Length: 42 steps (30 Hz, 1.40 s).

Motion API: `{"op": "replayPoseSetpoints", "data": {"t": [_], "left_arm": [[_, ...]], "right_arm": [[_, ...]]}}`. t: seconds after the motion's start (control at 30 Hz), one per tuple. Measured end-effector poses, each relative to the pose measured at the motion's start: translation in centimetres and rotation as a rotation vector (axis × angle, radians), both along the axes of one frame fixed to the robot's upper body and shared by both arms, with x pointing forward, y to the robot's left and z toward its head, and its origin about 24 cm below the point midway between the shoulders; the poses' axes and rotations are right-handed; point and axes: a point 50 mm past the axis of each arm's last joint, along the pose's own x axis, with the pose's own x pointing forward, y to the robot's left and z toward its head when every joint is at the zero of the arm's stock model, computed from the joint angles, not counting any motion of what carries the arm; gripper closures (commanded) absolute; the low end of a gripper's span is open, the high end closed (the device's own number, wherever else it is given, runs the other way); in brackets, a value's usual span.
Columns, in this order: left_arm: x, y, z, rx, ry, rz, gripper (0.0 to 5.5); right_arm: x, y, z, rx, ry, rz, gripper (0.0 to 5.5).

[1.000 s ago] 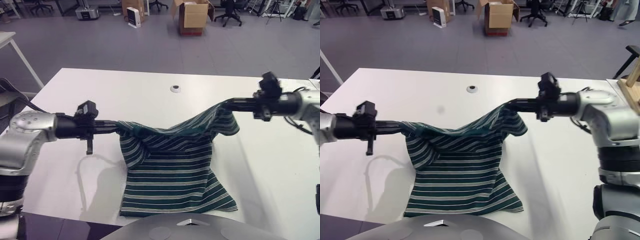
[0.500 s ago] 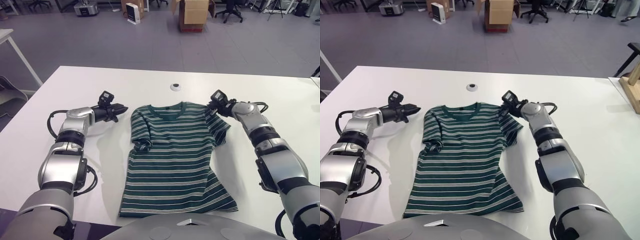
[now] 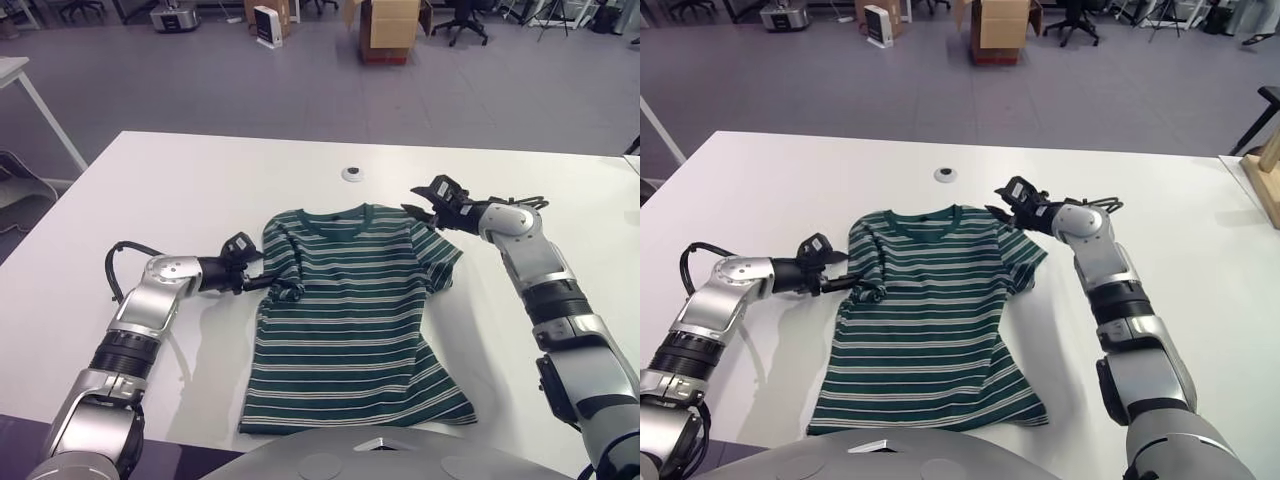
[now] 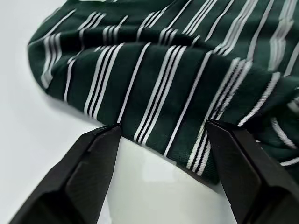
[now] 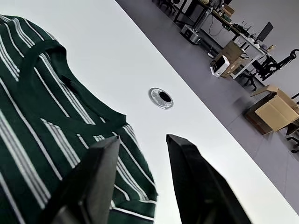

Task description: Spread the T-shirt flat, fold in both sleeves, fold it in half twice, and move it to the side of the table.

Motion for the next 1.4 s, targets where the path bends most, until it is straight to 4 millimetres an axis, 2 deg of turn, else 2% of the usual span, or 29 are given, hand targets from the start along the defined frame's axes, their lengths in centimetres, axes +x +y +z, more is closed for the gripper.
{"op": "replayPoseSetpoints", "data": {"t": [0.1,0.17,0.23,0.27,0.37,0.5,0.67,0.73,0.83,0.93,1.0,1.1,1.17,1.23,1.3,1.33,1.4], "left_arm": [[1.4,0.2,-0.2,0.054,-0.05,0.036,2.21],[1.5,0.7,-0.3,0.064,-0.053,0.047,2.21],[0.6,2.7,0.1,0.105,-0.011,0.028,2.21],[0.1,3.8,0.3,0.13,0.013,0.021,2.21],[-0.9,6.6,1.1,0.202,0.06,0.018,2.21],[0.4,9.1,1.6,0.286,0.015,0.125,2.21],[1.8,8.9,0.9,0.241,-0.036,0.132,2.21],[1.9,9.0,0.8,0.227,-0.046,0.137,2.21],[2.0,10.1,0.7,0.237,-0.059,0.196,2.21],[2.3,11.3,0.9,0.29,-0.1,0.266,2.21],[2.4,11.4,1.2,0.274,-0.139,0.285,2.21],[3.1,10.5,2.9,0.134,-0.256,0.281,2.21],[3.4,9.9,4.2,0.059,-0.331,0.271,2.21],[3.0,10.3,4.9,0.031,-0.369,0.295,2.21],[2.0,11.1,4.7,0.009,-0.352,0.373,2.21],[1.3,11.4,4.5,0.003,-0.332,0.429,2.21],[0.2,11.3,4.0,-0.052,-0.297,0.522,2.21]], "right_arm": [[-2.2,2.2,-1.0,-0.043,0.037,0.158,3.63],[-5.1,3.3,-2.0,-0.079,0.114,0.344,3.63],[-8.3,3.1,-2.3,-0.084,0.215,0.509,3.63],[-8.9,2.4,-2.2,-0.096,0.243,0.523,3.63],[-10.0,0.0,-0.4,-0.138,0.301,0.554,3.63],[-12.6,-1.2,-0.6,-0.205,0.414,0.654,3.63],[-13.3,-1.1,-1.8,-0.332,0.408,0.71,3.63],[-14.3,-1.3,-3.1,-0.397,0.445,0.738,3.63],[-15.1,-1.6,-3.4,-0.438,0.437,0.768,3.63],[-15.7,-3.2,-3.0,-0.489,0.51,0.764,3.63],[-15.8,-4.1,-2.5,-0.488,0.584,0.75,3.63],[-14.7,-4.6,-1.8,-0.442,0.602,0.69,3.63],[-12.6,-3.5,0.1,-0.32,0.499,0.644,3.63],[-10.6,-2.3,1.7,-0.177,0.386,0.589,3.63],[-8.5,-2.2,1.5,-0.06,0.318,0.451,3.63],[-7.0,-2.5,0.5,0.002,0.3,0.323,3.63],[-5.3,-3.0,-0.9,0.072,0.298,0.145,3.63]]}}
